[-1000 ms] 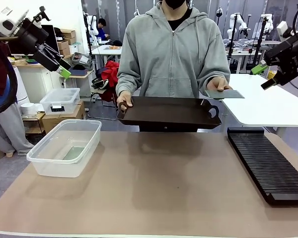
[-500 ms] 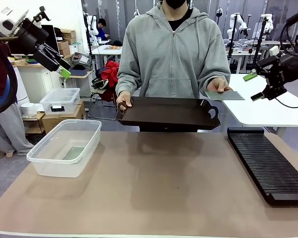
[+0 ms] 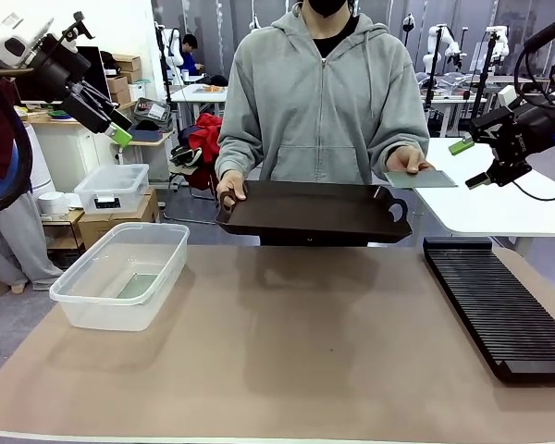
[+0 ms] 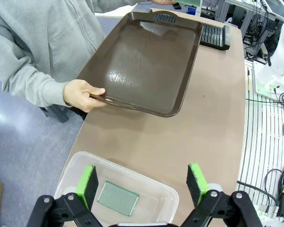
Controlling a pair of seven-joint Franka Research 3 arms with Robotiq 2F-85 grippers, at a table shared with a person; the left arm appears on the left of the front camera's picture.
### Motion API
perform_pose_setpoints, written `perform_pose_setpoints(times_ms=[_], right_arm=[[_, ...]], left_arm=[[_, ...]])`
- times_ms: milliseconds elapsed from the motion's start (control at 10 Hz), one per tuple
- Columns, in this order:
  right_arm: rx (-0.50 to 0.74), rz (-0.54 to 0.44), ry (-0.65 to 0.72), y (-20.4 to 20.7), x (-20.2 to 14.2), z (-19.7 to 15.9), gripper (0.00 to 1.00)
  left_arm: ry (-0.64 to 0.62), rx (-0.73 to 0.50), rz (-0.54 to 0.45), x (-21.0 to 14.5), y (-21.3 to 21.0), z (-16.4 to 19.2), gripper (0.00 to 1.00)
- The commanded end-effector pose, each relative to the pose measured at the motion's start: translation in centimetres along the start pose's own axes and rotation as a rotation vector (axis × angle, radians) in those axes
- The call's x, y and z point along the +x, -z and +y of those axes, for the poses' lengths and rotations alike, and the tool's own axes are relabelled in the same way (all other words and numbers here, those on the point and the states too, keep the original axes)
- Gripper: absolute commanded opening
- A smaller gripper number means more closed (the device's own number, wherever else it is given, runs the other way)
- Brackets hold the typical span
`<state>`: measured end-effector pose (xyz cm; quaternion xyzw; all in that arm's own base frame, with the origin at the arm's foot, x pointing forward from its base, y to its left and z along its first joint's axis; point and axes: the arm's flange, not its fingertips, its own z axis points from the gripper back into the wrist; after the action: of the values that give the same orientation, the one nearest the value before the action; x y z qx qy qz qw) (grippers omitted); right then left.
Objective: Sort PCBs into racks and boxes based on the side picked up.
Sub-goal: Pick up the Blank PCB handed by the Human.
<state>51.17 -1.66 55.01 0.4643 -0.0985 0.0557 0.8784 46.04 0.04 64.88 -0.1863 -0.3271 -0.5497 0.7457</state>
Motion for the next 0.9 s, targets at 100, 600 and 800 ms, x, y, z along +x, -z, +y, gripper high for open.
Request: perform_pose_setpoints(times_ms=[100,600,800], right_arm=[[0.136,-0.027,0.033,1.7,2.3,-2.5,1.0],[0.356,0.041,0.01,3.4,2.6,-4.1,0.66],[0.393,0.065,0.037,3.6,2.6,-4.2,0.07]], left_arm=[[-0.001,0.0,0.001,0.0,0.1,0.0,1.0],[-0.001,0.0,0.001,0.0,0.1,0.0,1.0],[-0.001,0.0,0.001,0.0,0.1,0.0,1.0]])
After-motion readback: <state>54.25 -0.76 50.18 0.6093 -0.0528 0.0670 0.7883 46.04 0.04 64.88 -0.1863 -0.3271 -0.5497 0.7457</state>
